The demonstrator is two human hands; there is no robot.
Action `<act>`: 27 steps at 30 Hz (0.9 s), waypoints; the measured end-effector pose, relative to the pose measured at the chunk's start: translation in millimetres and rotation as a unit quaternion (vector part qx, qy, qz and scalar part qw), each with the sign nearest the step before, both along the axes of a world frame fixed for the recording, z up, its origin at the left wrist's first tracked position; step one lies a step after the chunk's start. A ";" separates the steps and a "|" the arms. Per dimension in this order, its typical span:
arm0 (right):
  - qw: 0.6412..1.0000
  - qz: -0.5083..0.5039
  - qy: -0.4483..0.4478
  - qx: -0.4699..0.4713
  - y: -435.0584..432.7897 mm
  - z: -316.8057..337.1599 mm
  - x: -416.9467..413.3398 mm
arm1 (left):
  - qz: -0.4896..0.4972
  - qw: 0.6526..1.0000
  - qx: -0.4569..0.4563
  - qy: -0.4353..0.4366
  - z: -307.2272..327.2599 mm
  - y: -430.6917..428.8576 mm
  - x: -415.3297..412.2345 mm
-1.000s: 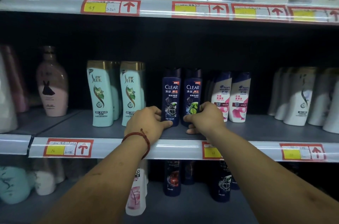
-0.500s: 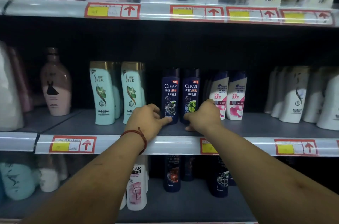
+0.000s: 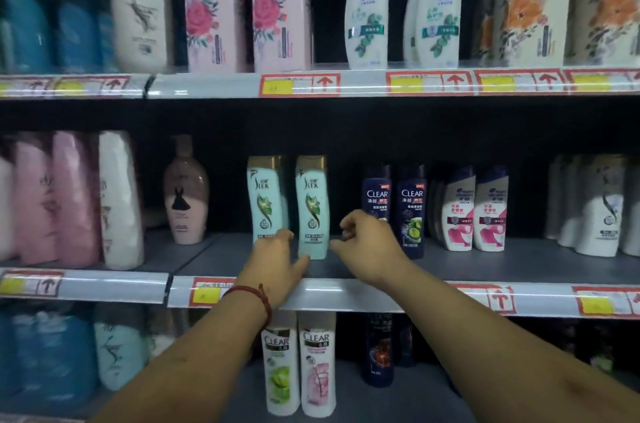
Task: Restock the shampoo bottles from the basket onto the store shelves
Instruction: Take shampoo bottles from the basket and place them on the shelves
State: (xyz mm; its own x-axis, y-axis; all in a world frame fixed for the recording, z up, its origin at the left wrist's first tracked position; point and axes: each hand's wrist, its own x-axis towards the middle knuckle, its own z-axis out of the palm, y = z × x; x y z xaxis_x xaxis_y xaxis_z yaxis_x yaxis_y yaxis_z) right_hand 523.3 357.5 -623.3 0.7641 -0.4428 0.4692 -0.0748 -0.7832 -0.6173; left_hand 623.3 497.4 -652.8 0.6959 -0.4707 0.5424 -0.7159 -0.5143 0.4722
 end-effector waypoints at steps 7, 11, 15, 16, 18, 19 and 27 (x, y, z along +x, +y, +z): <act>0.997 -0.043 0.048 0.041 2.9 -4.4 41.6 | -0.042 0.996 0.083 -0.010 -3.0 -6.5 15.8; 0.998 -0.034 0.047 0.039 -1.8 -16.8 44.8 | -0.027 0.992 0.106 -0.058 -9.7 -8.7 18.2; 0.998 -0.002 0.036 0.057 -0.7 -21.7 45.5 | -0.015 0.991 0.105 -0.076 -13.6 -11.1 19.8; 0.998 0.000 0.034 0.056 -0.4 -22.5 46.0 | -0.016 0.991 0.103 -0.079 -14.3 -11.3 20.3; 0.998 0.003 0.029 0.056 0.7 -23.5 45.7 | -0.018 0.992 0.100 -0.078 -14.9 -11.5 21.0; 0.998 0.004 0.027 0.058 1.0 -23.7 45.9 | -0.017 0.992 0.099 -0.077 -14.9 -11.6 21.8; 0.998 -0.005 0.027 0.052 3.2 -25.1 44.9 | -0.012 0.992 0.101 -0.075 -15.1 -11.4 20.9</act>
State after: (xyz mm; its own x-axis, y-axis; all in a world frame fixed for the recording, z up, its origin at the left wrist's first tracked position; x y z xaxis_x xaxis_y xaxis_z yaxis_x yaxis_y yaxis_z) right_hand 568.2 360.7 -648.4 0.7830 -0.4940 0.3781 -0.1177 -0.7144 -0.6898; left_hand 644.1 486.0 -668.0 0.6020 -0.5956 0.5318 -0.7835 -0.5692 0.2494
